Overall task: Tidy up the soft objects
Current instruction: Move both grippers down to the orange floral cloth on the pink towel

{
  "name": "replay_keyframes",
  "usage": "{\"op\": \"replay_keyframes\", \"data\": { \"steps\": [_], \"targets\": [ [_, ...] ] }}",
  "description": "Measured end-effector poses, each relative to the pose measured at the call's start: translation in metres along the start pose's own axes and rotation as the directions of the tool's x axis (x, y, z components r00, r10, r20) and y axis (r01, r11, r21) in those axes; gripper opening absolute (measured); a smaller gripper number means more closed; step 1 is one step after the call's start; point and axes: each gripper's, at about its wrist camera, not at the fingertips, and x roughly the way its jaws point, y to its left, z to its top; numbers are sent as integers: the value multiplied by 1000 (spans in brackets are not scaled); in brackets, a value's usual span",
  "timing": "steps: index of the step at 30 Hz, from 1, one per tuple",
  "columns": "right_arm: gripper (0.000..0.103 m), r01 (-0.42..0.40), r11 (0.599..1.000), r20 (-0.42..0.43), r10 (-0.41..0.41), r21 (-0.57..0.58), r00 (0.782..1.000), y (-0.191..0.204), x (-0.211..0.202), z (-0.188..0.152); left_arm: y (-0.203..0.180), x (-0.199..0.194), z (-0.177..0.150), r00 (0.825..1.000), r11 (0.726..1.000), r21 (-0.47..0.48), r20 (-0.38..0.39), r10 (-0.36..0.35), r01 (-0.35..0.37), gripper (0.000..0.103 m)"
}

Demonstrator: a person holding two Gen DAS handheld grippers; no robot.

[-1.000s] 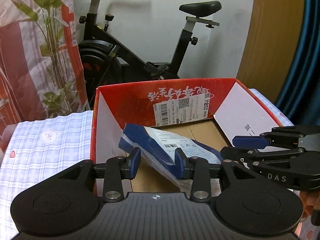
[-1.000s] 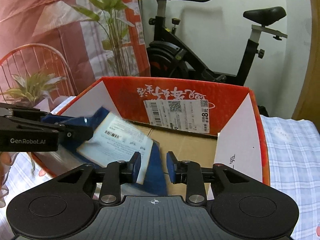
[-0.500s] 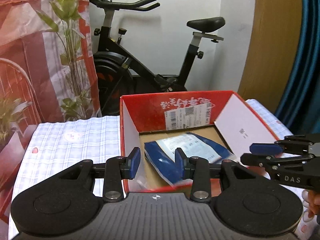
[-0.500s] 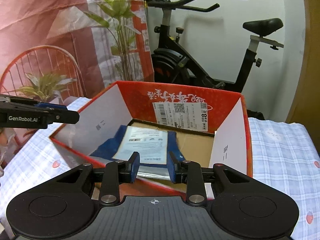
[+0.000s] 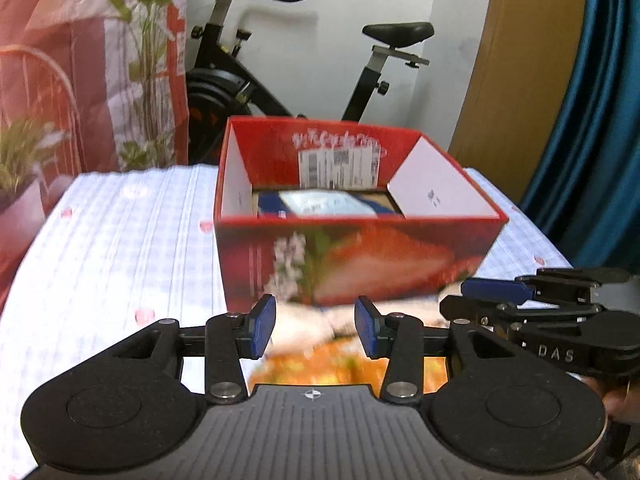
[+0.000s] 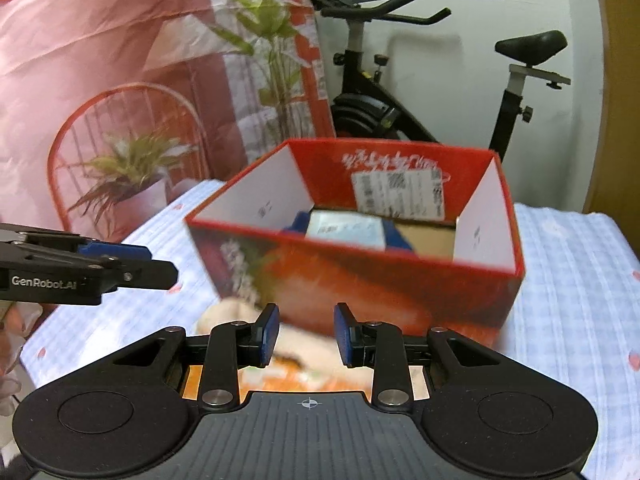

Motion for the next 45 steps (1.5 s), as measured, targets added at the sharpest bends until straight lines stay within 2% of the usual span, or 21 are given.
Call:
{"op": "replay_keyframes", "data": {
  "steps": [9, 18, 25, 32, 34, 39, 45],
  "targets": [
    [28, -7, 997, -30, 9, 71, 999, 14, -6, -63, -3, -1, -46, 999, 996, -88, -31, -17, 14, 46],
    [30, -37, 993, 20, 35, 114, 999, 6, -18, -97, -12, 0, -75, 999, 994, -105, -26, -22, 19, 46],
    [34, -25, 997, 45, 22, 69, 999, 9, -21, -99, -11, 5, -87, 999, 994, -107, -25, -42, 39, 48],
    [38, -22, 991, 66, 13, 133, 998, -3, -23, -97, -10, 9, -92, 998, 993, -107, -26, -55, 52, 48],
    [48, -8, 989, 78, -3, 145, 997, -4, -24, -97, -8, 10, -93, 998, 992, -115, -28, -60, 56, 48],
    [50, 1, 980, 72, -15, 197, 997, -15, -21, -100, -6, 12, -95, 997, 990, -123, -28, -67, 63, 49],
    [54, -22, 970, 62, 8, 242, 998, -22, -15, -104, -8, 13, -96, 997, 991, -118, -28, -67, 64, 50]
  ]
}}
